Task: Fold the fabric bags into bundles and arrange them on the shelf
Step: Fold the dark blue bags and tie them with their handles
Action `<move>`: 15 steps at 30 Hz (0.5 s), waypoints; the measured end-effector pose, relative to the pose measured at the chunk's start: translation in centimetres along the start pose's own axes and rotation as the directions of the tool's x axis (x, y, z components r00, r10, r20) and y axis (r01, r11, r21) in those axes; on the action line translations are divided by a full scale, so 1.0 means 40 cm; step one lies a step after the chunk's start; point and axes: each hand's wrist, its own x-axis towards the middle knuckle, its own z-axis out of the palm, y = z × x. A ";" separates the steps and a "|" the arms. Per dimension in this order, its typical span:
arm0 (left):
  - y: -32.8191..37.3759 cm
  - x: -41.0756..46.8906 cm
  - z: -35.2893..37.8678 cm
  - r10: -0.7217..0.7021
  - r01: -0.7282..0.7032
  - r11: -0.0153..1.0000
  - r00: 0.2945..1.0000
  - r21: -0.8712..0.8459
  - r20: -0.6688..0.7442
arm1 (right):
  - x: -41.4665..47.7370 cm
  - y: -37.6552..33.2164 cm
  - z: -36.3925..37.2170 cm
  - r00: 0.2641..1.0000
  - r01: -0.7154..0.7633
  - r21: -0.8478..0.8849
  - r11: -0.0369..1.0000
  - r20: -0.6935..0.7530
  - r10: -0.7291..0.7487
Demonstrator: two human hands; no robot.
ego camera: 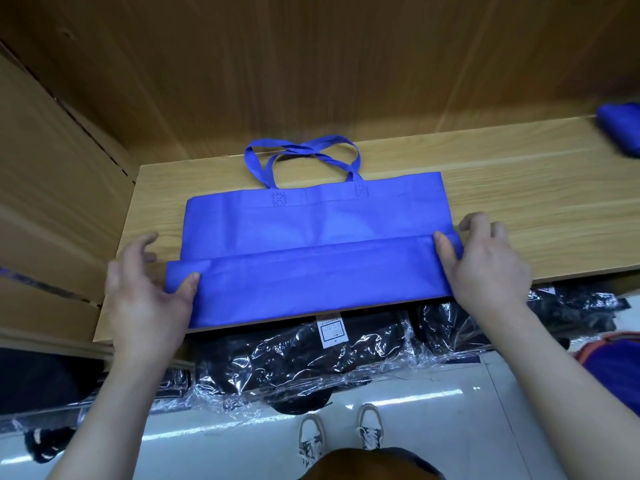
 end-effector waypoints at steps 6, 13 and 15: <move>-0.006 -0.013 0.018 0.354 -0.569 0.793 0.721 0.217 0.596 | 0.003 -0.013 0.005 0.897 0.414 -0.024 0.910 -0.158 -0.412; -0.039 -0.024 0.015 0.362 -0.690 0.639 0.660 0.340 0.658 | -0.070 -0.067 0.008 0.667 0.662 -0.003 0.749 0.457 -0.588; -0.044 -0.024 0.005 0.367 -0.688 0.644 0.662 0.335 0.653 | -0.063 -0.065 0.000 0.656 0.665 -0.005 0.746 0.481 -0.582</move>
